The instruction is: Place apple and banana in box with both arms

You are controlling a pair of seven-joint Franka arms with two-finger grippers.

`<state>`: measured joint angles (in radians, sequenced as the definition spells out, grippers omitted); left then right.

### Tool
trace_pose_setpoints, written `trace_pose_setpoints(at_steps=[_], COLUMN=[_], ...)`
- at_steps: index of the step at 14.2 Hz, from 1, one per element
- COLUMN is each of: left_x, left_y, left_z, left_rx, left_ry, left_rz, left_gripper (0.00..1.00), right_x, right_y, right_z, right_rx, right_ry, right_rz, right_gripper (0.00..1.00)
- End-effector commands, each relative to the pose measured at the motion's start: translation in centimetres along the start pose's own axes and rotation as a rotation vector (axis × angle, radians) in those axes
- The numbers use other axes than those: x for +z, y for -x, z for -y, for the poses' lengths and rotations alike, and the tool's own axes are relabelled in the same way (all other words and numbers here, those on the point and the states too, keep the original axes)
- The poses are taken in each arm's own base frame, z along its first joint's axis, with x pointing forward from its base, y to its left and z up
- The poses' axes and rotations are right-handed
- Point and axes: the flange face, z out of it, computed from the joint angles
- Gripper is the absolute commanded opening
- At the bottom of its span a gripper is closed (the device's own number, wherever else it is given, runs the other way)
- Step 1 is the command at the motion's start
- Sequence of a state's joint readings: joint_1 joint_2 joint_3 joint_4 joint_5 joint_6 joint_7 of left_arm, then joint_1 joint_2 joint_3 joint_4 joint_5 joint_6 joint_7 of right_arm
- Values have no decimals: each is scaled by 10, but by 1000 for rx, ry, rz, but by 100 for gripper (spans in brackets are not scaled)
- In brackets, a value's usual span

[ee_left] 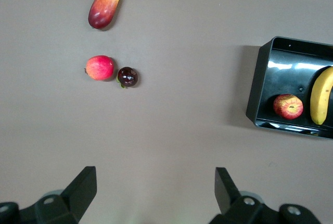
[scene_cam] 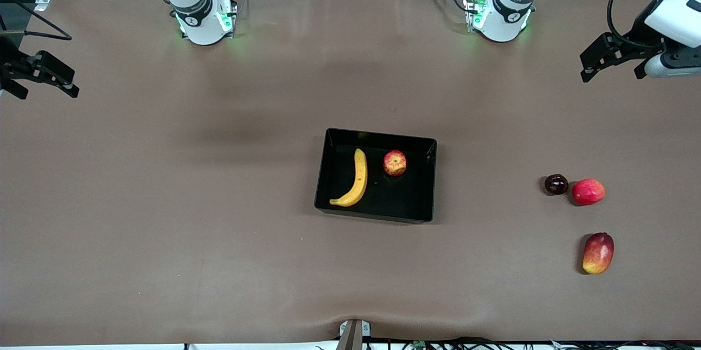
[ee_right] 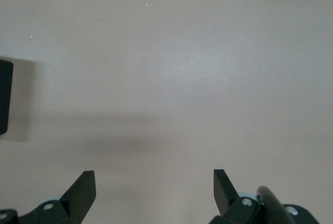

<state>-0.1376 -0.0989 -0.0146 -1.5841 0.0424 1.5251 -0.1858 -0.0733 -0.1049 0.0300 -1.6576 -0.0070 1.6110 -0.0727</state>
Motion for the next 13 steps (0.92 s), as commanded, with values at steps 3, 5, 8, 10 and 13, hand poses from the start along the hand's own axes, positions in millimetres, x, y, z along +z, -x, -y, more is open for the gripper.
trace_pose_setpoints(at_steps=[3, 5, 8, 10, 13], left_x=[1, 5, 9, 7, 5], left_y=[6, 4, 4, 4, 4], left_z=[-4, -3, -4, -2, -2], left_rx=[27, 29, 29, 24, 23], left_ry=[26, 25, 21, 21, 22], left_rz=[-5, 3, 15, 13, 9], left_gripper=[100, 100, 100, 100, 100], right_x=[-7, -7, -7, -7, -6], right_y=[5, 5, 5, 5, 5], right_z=[-3, -3, -4, -4, -9], right_rx=[-4, -4, -2, -2, 7], right_ry=[-5, -5, -4, -5, -6], right_rz=[-3, -3, -5, -3, -2], right_gripper=[100, 100, 100, 100, 100])
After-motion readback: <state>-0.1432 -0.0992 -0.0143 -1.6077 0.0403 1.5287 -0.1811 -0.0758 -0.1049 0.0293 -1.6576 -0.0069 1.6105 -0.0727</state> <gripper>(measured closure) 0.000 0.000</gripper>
